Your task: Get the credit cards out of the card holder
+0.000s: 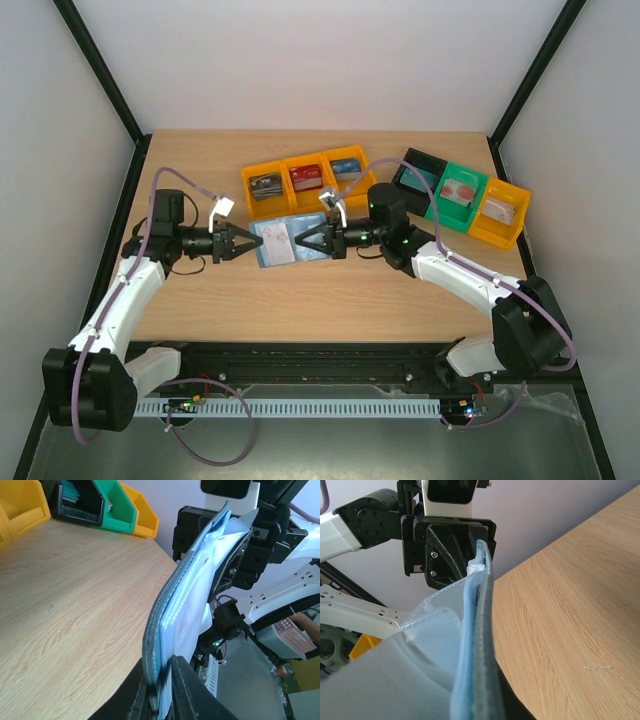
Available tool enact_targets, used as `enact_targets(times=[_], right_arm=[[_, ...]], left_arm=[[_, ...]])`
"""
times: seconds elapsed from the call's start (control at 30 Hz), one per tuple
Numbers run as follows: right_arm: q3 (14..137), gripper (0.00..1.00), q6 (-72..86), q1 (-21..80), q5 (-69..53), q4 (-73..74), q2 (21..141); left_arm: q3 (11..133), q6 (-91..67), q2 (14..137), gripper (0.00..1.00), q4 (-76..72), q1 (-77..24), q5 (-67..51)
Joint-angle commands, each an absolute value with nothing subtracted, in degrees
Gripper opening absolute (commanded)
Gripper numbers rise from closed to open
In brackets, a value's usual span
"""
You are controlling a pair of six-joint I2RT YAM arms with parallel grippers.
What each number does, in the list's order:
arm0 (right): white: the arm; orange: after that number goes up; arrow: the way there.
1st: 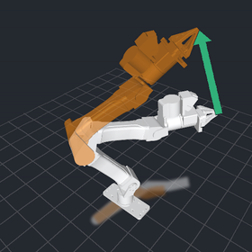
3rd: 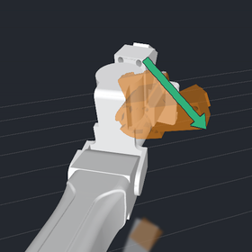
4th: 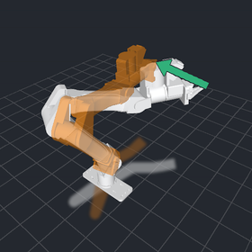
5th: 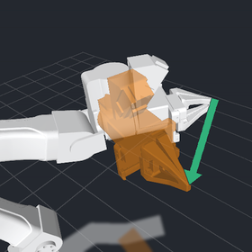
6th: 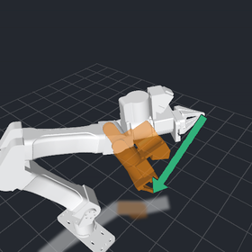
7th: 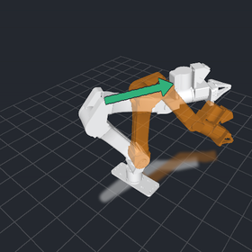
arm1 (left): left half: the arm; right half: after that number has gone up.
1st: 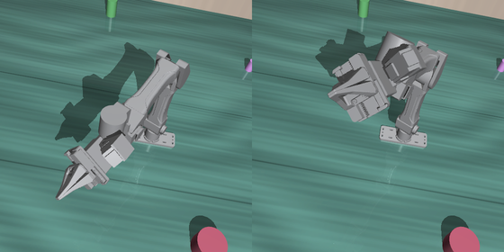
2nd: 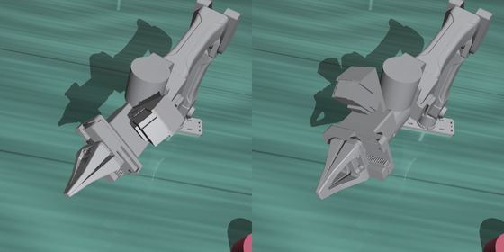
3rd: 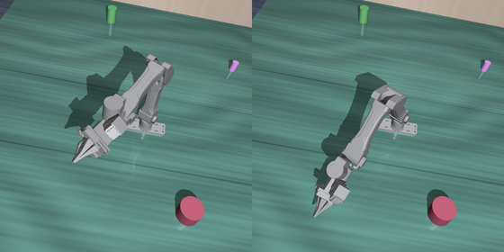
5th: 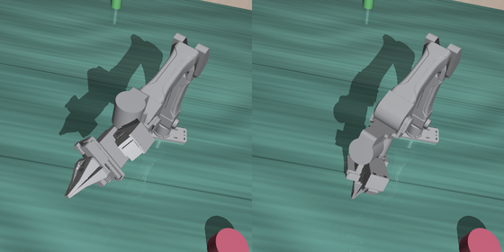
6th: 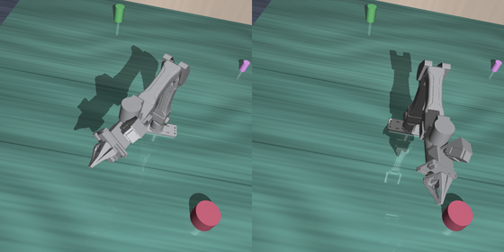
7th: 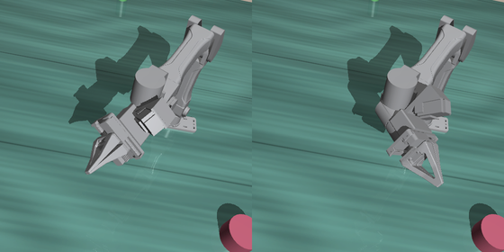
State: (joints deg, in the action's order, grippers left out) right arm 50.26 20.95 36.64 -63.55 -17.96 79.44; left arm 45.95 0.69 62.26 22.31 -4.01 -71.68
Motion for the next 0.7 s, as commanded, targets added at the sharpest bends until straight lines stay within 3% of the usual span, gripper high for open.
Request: enact_targets(times=[0.0,0.27,0.43,0.5,0.6,0.67], right_arm=[[51.7,0.02,21.6,36.7,-65.1,-21.0,77.0],[50.6,0.02,24.0,36.7,-66.0,-24.1,76.7],[50.6,0.02,23.4,36.8,-64.1,-23.5,76.6],[50.5,0.03,22.8,36.8,-60.8,-22.5,76.9],[51.0,0.17,22.5,36.7,-54.8,-19.9,77.9],[51.4,0.44,21.5,36.6,-53.1,-17.7,78.4]], left_arm=[[47.3,-3.5,63.4,0.15,18.3,-6.6,-70.3],[48.4,-5.0,64.8,0.20,17.3,-9.6,-69.9],[49.2,-4.9,65.0,0.03,17.4,-10.1,-73.3],[49.9,-3.3,64.7,0.02,19.1,-10.2,-74.0],[50.6,-0.6,64.2,0.02,22.2,-9.9,-75.2],[50.8,-0.2,63.9,0.02,23.0,-9.7,-74.7]])
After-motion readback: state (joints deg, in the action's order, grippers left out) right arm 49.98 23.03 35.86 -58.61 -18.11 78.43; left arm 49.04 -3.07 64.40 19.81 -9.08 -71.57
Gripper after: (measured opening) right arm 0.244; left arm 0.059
